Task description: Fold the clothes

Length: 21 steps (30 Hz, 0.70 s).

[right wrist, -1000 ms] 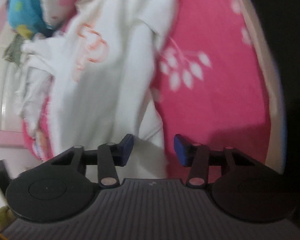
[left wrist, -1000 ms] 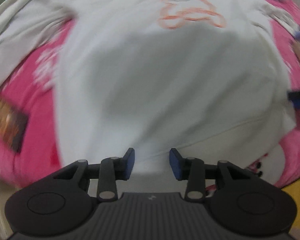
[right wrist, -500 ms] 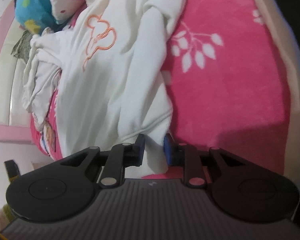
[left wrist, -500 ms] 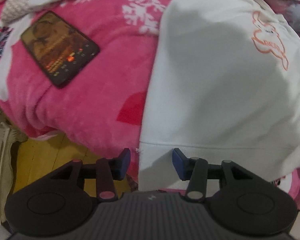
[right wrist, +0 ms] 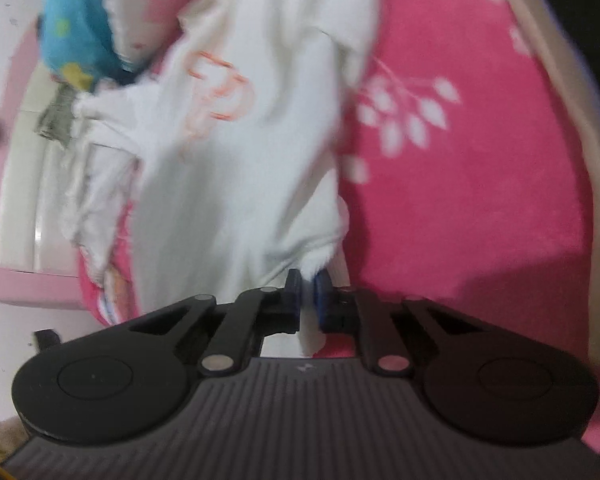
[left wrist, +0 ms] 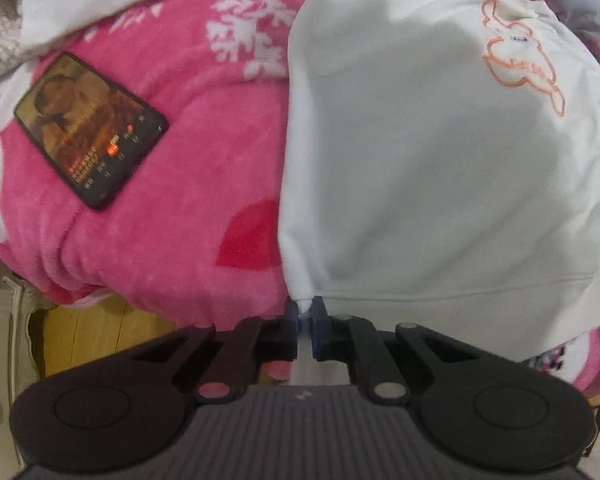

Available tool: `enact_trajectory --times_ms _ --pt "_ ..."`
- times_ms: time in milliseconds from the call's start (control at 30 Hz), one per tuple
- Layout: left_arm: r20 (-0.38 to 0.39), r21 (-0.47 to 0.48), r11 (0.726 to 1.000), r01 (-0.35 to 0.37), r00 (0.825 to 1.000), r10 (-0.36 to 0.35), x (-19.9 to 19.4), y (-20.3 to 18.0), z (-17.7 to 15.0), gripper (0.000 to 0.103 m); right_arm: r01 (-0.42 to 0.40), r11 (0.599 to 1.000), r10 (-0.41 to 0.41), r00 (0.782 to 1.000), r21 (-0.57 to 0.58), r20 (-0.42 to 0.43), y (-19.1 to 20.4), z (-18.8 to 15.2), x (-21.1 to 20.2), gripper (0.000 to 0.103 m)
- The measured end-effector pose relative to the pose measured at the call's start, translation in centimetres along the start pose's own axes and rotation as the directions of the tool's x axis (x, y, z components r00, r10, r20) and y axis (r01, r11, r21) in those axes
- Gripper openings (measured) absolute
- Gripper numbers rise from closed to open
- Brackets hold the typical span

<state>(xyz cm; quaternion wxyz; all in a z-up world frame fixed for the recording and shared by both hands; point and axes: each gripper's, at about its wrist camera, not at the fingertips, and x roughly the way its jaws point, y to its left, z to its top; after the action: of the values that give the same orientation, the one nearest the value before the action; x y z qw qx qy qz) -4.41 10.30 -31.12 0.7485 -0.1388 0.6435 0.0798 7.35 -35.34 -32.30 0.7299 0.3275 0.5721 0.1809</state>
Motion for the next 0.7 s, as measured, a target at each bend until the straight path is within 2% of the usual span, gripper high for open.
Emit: enact_trajectory --times_ms 67,133,200,233,333,400,500,600,700 --pt "0.010 -0.021 1.000 0.007 1.000 -0.006 -1.5 0.3 0.3 0.006 -0.039 0.999 0.040 0.998 -0.015 0.041 2.9 -0.7 -2.6 0.005" --pt "0.016 -0.039 0.999 0.007 1.000 -0.006 -2.4 0.9 0.6 0.006 -0.038 0.999 0.038 0.998 -0.001 0.056 4.4 -1.7 -4.4 0.005" --pt "0.007 -0.039 0.999 -0.003 1.000 0.003 -2.7 1.4 0.8 0.005 -0.003 0.996 -0.001 0.999 0.087 0.036 3.6 -3.3 -4.8 0.005" --pt "0.000 -0.035 0.999 -0.006 1.000 0.006 -2.7 1.6 0.9 0.005 0.033 0.990 -0.034 0.999 0.140 0.004 2.5 -4.3 -4.3 0.005" --pt "-0.018 0.007 1.000 -0.010 1.000 0.010 -2.8 1.0 1.5 0.006 0.079 0.965 -0.076 0.997 0.252 -0.021 0.8 -6.0 -3.8 0.005" --pt "-0.019 0.055 0.998 -0.017 1.000 0.018 -2.7 0.0 1.9 0.006 0.079 0.968 -0.085 0.996 0.238 0.015 1.5 -6.0 -4.2 0.005" --pt "-0.052 0.085 0.996 -0.016 0.998 0.020 -2.2 -0.8 2.2 0.006 0.124 0.962 -0.131 0.991 0.244 0.012 1.6 -6.0 -4.4 0.005" --pt "-0.066 0.147 0.989 -0.034 0.997 0.044 -2.4 -1.6 1.8 0.005 0.130 0.973 -0.136 0.990 0.193 0.023 3.2 -5.6 -4.7 0.005" --pt "-0.088 0.184 0.982 -0.047 0.994 0.064 -1.7 -2.1 1.6 0.006 0.210 0.968 -0.208 0.978 0.135 -0.026 3.3 -5.5 -3.4 0.005"
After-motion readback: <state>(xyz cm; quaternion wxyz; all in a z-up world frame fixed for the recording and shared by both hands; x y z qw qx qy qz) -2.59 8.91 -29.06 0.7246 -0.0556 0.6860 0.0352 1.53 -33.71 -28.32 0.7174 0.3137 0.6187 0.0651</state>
